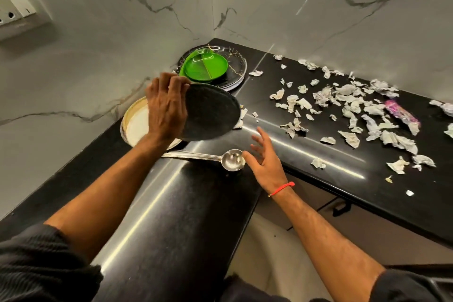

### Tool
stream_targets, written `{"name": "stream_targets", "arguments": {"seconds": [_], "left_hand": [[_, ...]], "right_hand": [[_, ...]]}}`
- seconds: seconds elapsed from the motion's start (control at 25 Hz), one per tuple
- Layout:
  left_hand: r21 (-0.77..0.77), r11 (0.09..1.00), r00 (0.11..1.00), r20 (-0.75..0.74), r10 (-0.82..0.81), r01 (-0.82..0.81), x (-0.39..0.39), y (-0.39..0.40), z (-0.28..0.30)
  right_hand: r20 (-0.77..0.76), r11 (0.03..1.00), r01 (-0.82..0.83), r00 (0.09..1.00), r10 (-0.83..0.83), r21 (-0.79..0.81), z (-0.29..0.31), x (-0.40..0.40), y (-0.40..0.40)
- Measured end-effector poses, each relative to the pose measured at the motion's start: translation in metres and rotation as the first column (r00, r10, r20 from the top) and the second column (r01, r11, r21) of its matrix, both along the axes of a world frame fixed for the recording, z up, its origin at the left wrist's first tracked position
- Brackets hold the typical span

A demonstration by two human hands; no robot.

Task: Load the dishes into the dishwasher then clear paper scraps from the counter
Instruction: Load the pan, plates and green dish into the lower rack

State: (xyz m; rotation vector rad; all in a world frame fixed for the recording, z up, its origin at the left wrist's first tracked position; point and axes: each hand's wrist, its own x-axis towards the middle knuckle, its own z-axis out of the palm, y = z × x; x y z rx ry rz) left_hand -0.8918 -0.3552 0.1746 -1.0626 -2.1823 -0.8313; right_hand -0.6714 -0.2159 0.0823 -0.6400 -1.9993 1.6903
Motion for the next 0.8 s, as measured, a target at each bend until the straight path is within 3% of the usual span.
{"name": "stream_targets", "arguments": {"seconds": [0.12, 0.24, 0.32, 0.4, 0.52, 0.64, 0.8], "left_hand": [[0.241, 0.924, 0.919, 0.188, -0.345, 0.298, 0.065, 0.043, 0.001], [0.341, 0.877, 0.834, 0.323, -0.446, 0.338, 0.120, 0.081, -0.015], [0.330, 0.858, 0.751, 0.423, -0.507, 0.393, 0.156, 0.108, -0.027], [0.260, 0.802, 0.652, 0.474, -0.591, 0.538, 0.193, 0.131, -0.038], [0.067, 0.605, 0.503, 0.489, -0.713, 0.793, 0.249, 0.162, -0.055], [-0.152, 0.453, 0.469, 0.461, -0.753, 0.878, 0.310, 0.190, -0.067], [-0.328, 0.287, 0.421, 0.487, -0.765, 0.900, 0.415, 0.222, -0.084]], "right_hand": [[-0.163, 0.975, 0.148, 0.971, -0.175, -0.164, 0.012, 0.027, 0.014], [-0.160, 0.939, 0.316, 0.929, -0.335, -0.133, 0.010, 0.086, 0.041], [-0.131, 0.913, 0.398, 0.904, -0.407, -0.093, 0.005, 0.139, 0.057], [-0.105, 0.868, 0.494, 0.861, -0.497, -0.051, 0.000, 0.194, 0.065], [-0.085, 0.751, 0.659, 0.747, -0.660, -0.039, -0.004, 0.282, 0.068], [-0.037, 0.662, 0.748, 0.664, -0.747, 0.043, -0.012, 0.369, 0.063], [0.012, 0.582, 0.796, 0.588, -0.809, 0.169, -0.037, 0.485, 0.049]]}}
